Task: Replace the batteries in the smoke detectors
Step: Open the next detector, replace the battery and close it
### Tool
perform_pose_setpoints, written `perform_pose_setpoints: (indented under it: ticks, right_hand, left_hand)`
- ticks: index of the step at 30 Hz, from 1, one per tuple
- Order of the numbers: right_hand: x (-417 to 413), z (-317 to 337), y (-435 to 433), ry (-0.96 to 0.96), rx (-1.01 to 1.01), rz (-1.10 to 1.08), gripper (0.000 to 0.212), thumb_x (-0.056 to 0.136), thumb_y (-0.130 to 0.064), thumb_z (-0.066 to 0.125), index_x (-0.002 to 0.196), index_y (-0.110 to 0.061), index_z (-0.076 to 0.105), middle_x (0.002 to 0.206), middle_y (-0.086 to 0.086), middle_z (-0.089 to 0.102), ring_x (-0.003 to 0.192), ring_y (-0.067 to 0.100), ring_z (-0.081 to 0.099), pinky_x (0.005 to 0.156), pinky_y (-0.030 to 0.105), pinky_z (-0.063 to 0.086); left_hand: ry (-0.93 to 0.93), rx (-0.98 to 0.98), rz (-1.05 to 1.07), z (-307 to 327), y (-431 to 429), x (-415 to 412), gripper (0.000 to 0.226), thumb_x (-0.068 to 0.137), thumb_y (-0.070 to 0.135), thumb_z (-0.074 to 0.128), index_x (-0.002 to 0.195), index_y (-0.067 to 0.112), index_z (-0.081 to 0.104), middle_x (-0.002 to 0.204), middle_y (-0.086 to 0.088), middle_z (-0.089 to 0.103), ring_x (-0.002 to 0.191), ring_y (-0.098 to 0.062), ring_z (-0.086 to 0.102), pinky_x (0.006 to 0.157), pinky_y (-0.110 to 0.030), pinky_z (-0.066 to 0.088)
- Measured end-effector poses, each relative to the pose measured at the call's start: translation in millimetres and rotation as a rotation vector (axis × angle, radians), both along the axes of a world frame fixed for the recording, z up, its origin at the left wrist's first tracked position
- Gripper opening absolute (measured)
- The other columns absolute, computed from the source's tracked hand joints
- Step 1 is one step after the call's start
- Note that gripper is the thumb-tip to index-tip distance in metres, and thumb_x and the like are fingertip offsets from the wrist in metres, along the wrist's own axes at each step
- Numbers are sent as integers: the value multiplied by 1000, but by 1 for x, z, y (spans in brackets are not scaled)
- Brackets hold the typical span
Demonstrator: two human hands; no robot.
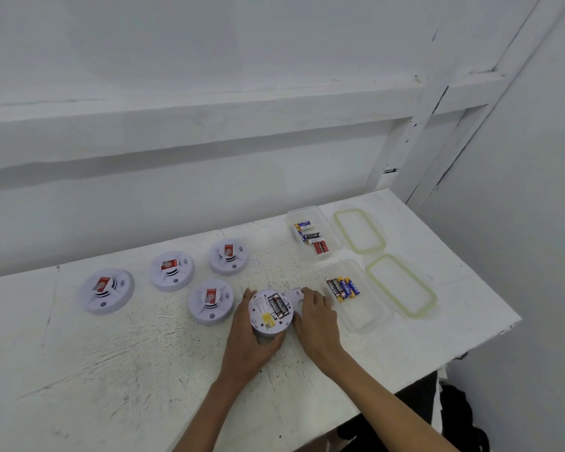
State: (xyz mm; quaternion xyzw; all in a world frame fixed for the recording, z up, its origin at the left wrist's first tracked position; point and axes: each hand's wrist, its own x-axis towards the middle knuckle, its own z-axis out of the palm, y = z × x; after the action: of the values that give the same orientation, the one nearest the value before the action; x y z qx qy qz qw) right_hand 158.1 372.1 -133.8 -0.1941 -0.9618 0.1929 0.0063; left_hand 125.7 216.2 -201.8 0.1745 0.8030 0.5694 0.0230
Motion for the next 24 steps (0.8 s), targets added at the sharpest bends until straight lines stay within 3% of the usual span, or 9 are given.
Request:
perform_pose_setpoints:
  ticks: [5,9,12,18,21,24]
  right_hand:
    - [2,4,3,-5,-74,15,58,91,-35,58,140,-14,38,127,7,57,114,27,45,86,34,43]
    - [16,11,1,97,-223,-75,63,86,-37,66,138,-13,41,116,6,61,110,25,52,75,27,42]
    - [19,20,-2,111,-277,-114,67,85,-34,68,141,-15,36,120,3,57,110,19,46,77,25,38]
    - [10,27,-5,161,-376,-14,79,79,-32,69,146,-24,29,131,-2,52,115,16,45,83,25,39]
    - [3,29,-6,141,-407,67,88,76,-31,71,150,-29,23,136,-5,53,119,17,46,92,30,42]
    - [-1,30,-3,124,-456,164,94,76,-27,70,153,-36,17,138,-10,52,123,13,44,104,33,35]
  left_hand:
    - [-17,15,22,1,-4,1,105,77,60,78,156,16,24,156,6,39,147,-6,36,120,-21,30]
    - [-30,0,27,1,-4,1,107,77,52,81,157,9,25,158,-3,40,148,-15,36,122,-31,32]
    - [-33,-1,23,3,-5,1,106,78,53,80,159,15,22,159,-1,39,149,-12,35,121,-27,31]
    - [9,2,14,7,-6,1,100,79,44,79,156,42,17,163,8,32,151,-14,31,120,-38,35]
    - [41,-8,25,7,-5,-1,99,77,47,79,156,24,23,158,0,34,150,-19,31,120,-38,35]
    - [39,-48,45,6,-4,0,108,71,58,79,154,15,24,153,-8,32,147,-18,30,118,-26,34]
